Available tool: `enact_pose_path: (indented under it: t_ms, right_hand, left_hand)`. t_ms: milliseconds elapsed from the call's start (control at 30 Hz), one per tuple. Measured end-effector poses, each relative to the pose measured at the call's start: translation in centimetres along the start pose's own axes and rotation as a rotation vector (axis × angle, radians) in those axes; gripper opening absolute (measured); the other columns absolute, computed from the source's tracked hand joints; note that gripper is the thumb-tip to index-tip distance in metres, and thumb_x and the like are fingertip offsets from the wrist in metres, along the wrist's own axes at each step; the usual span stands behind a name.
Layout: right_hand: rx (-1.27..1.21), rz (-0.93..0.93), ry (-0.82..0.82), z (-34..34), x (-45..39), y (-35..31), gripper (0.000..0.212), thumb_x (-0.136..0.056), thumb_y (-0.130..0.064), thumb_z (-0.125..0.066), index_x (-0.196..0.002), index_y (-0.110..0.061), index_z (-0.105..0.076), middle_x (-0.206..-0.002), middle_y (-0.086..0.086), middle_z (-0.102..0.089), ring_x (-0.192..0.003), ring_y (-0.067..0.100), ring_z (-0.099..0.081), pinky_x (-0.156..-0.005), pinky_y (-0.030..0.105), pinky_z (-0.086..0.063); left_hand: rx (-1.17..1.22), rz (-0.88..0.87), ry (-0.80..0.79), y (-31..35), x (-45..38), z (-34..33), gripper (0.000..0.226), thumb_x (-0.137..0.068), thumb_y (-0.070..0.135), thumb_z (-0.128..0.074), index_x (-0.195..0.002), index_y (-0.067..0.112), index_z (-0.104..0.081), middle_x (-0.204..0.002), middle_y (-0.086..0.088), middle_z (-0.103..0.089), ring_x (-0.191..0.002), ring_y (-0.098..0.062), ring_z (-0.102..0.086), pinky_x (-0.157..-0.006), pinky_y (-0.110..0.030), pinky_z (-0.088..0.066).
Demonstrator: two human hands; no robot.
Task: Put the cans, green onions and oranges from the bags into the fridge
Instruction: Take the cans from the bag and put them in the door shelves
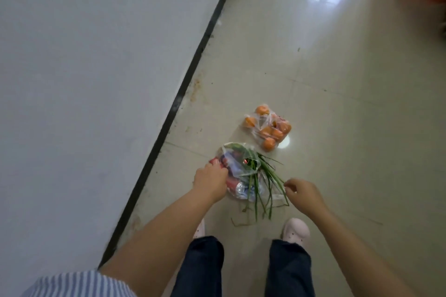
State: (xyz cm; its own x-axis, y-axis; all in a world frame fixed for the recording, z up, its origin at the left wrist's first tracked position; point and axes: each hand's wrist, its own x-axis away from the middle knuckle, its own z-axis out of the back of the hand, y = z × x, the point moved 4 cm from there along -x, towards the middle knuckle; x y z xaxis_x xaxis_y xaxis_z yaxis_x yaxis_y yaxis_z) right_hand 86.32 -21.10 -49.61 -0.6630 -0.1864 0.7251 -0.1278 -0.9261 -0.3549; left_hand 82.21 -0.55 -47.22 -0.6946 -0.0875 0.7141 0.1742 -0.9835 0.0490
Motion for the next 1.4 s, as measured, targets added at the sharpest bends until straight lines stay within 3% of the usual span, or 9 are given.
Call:
enact_pose_path:
  t_ms: [300,567,633,767,1000,1100,1200,1267,1400]
  right_hand:
    - [0.11,0.074,-0.062,-19.2,-10.5,6.0,0.026,-0.089,-0.012,-0.047,-0.101,-0.001,-0.067,-0.104,0.016,-0.068,-0.098,0.028,-0.061,-0.08,0.032,-0.046]
    - [0.566,0.507,-0.034,-30.5,-23.8,11.7,0.022,-0.075,-0.035,-0.057,-0.089,-0.025,-0.071,-0.093,-0.004,-0.071,-0.091,0.019,-0.066,-0.073,0.031,-0.052]
    - [0.71,0.593,-0.052,-31.9,-26.5,13.2,0.034,-0.088,-0.03,-0.041,-0.113,-0.02,-0.062,-0.117,0.001,-0.063,-0.116,0.024,-0.052,-0.095,0.04,-0.041]
    - [0.811,0.609,0.185,-31.7,-30.3,15.8,0.021,-0.063,-0.044,-0.058,-0.064,-0.025,-0.068,-0.053,-0.006,-0.067,-0.059,0.013,-0.063,-0.061,0.024,-0.045]
    - [0.639,0.513,0.45,-29.3,-32.8,16.7,0.038,-0.054,-0.05,-0.08,-0.074,-0.018,-0.072,-0.057,-0.002,-0.065,-0.051,0.016,-0.057,-0.046,0.021,-0.043]
    - [0.611,0.636,0.338,-30.6,-32.9,14.7,0.036,-0.063,-0.054,-0.07,-0.081,-0.024,-0.071,-0.076,-0.006,-0.068,-0.074,0.017,-0.063,-0.059,0.026,-0.048]
    - [0.598,0.779,0.164,-33.5,-32.2,14.2,0.016,-0.061,-0.04,-0.063,-0.058,-0.025,-0.066,-0.057,-0.012,-0.064,-0.06,0.011,-0.062,-0.054,0.018,-0.045]
    - [0.581,0.839,0.075,-35.2,-30.8,13.8,0.014,-0.052,-0.037,-0.07,-0.055,-0.024,-0.063,-0.05,-0.01,-0.062,-0.048,0.009,-0.059,-0.047,0.014,-0.043]
    - [0.623,0.804,-0.088,-39.6,-28.6,15.2,0.035,-0.085,-0.032,-0.044,-0.107,-0.013,-0.063,-0.09,0.005,-0.07,-0.079,0.022,-0.065,-0.074,0.029,-0.051]
  left_hand:
    - [-0.025,-0.215,-0.059,-0.4,-13.8,-16.5,0.039,-0.093,0.012,-0.044,-0.13,0.018,-0.052,-0.132,-0.006,-0.053,-0.121,-0.026,-0.051,-0.094,-0.034,-0.044]
    - [-0.244,-0.714,0.033,2.3,-28.6,-30.3,0.041,-0.065,0.014,-0.079,-0.105,0.009,-0.07,-0.113,-0.009,-0.069,-0.109,-0.025,-0.065,-0.088,-0.032,-0.056]
    - [-0.407,-0.774,0.115,2.9,-31.3,-31.6,0.054,-0.083,0.019,-0.065,-0.134,0.014,-0.049,-0.14,-0.007,-0.051,-0.134,-0.023,-0.043,-0.109,-0.036,-0.036]
    - [-0.584,-0.55,0.234,2.4,-36.1,-32.1,0.061,-0.098,0.023,-0.038,-0.149,0.037,-0.008,-0.131,-0.009,-0.047,-0.124,-0.027,-0.039,-0.11,-0.044,-0.022]
    - [-0.44,-0.652,0.275,0.8,-37.1,-32.0,0.029,-0.091,0.019,-0.048,-0.115,0.016,-0.065,-0.125,-0.007,-0.056,-0.127,-0.025,-0.043,-0.107,-0.036,-0.028]
    - [-0.432,-0.766,0.067,-0.2,-35.9,-32.4,0.04,-0.092,0.025,-0.033,-0.115,0.019,-0.065,-0.13,0.001,-0.058,-0.131,-0.015,-0.044,-0.119,-0.036,-0.009]
    - [-0.427,-0.92,0.168,-1.2,-34.7,-32.3,0.062,-0.074,0.035,-0.012,-0.103,0.017,-0.064,-0.092,-0.008,-0.072,-0.097,-0.019,-0.065,-0.113,-0.032,-0.03]
    - [-0.494,-0.917,0.014,-2.4,-33.9,-34.0,0.084,-0.065,0.044,0.002,-0.123,0.018,-0.052,-0.104,-0.011,-0.069,-0.108,-0.024,-0.057,-0.106,-0.029,-0.034]
    - [-0.529,-0.918,-0.239,-4.4,-32.6,-38.1,0.081,-0.08,0.063,0.005,-0.122,0.023,-0.052,-0.123,-0.003,-0.06,-0.116,-0.022,-0.051,-0.104,-0.03,-0.03]
